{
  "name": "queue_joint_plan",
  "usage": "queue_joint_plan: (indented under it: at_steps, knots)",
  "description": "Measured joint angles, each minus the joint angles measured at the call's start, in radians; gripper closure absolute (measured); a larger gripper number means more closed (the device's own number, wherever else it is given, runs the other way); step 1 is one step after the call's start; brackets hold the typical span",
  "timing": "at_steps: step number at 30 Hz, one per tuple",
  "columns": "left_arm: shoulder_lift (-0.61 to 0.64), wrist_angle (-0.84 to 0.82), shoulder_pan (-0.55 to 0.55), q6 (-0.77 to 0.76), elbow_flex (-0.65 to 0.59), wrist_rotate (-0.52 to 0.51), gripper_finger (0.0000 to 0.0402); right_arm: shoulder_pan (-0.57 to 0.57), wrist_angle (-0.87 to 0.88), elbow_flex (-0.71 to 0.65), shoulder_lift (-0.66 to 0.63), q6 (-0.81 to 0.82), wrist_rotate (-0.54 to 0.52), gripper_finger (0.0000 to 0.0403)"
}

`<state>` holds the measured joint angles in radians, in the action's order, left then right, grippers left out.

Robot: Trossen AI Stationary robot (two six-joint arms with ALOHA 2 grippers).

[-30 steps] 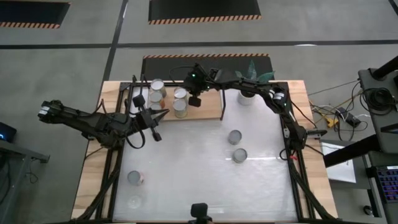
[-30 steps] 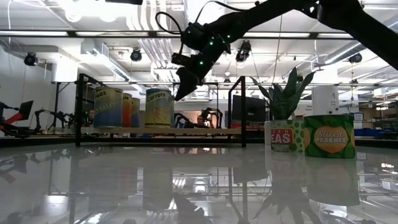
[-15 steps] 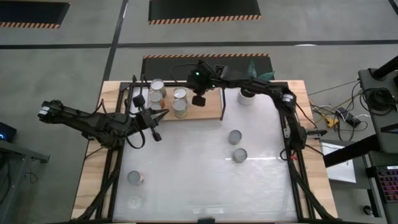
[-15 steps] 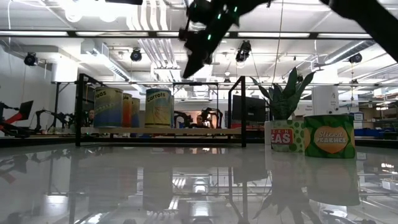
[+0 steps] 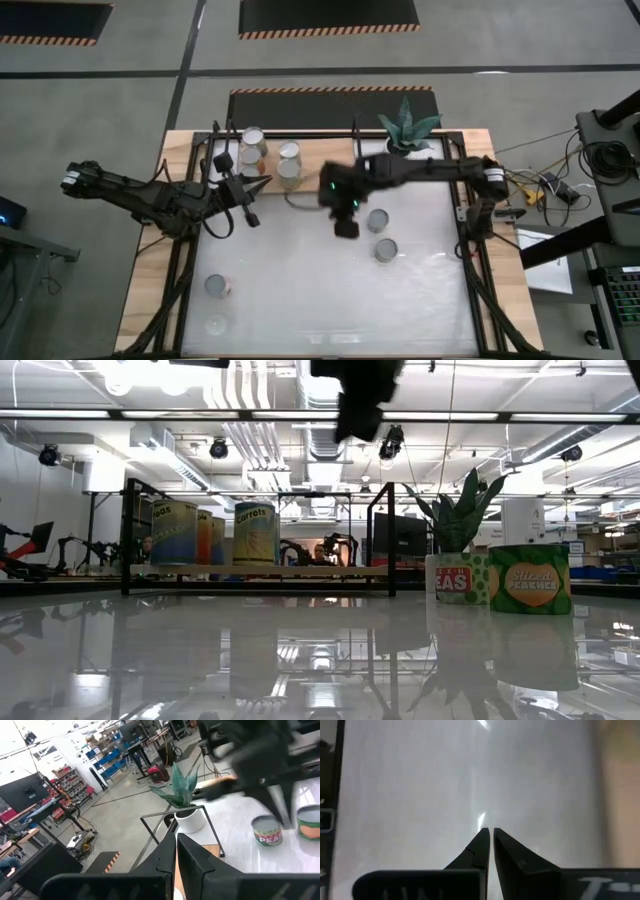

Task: Pick and place cans onto a shelf
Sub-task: Put the small canned peas on the shelf

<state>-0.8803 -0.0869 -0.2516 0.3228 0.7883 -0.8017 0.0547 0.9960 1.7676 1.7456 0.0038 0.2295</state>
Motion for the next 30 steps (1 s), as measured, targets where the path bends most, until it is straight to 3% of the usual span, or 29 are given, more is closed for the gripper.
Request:
queue_joint_plan:
  at_steps: [7, 10, 14, 17, 21, 30]
  knots:
    - [0.000, -0.010, -0.001, -0.017, 0.000, 0.000, 0.0402, -0.065, 0.005, -0.382, -0.114, 0.278, -0.007, 0.0390]
    - [0.000, -0.017, -0.001, -0.021, 0.000, 0.000, 0.0402, -0.063, 0.023, -0.538, -0.211, 0.408, -0.074, 0.0390]
    - [0.000, -0.019, -0.001, -0.022, 0.000, 0.000, 0.0402, -0.057, 0.004, -0.645, -0.326, 0.571, -0.184, 0.0390]
    - [0.000, -0.020, 0.000, -0.022, 0.000, 0.000, 0.0402, -0.057, -0.002, -0.690, -0.384, 0.663, -0.198, 0.0379]
    - [0.000, -0.019, 0.000, -0.020, 0.000, 0.000, 0.0402, -0.057, -0.027, -0.731, -0.417, 0.714, -0.206, 0.0328]
    - [0.000, -0.019, 0.000, -0.018, 0.000, 0.000, 0.0402, -0.057, -0.123, -0.763, -0.356, 0.702, -0.263, 0.0149]
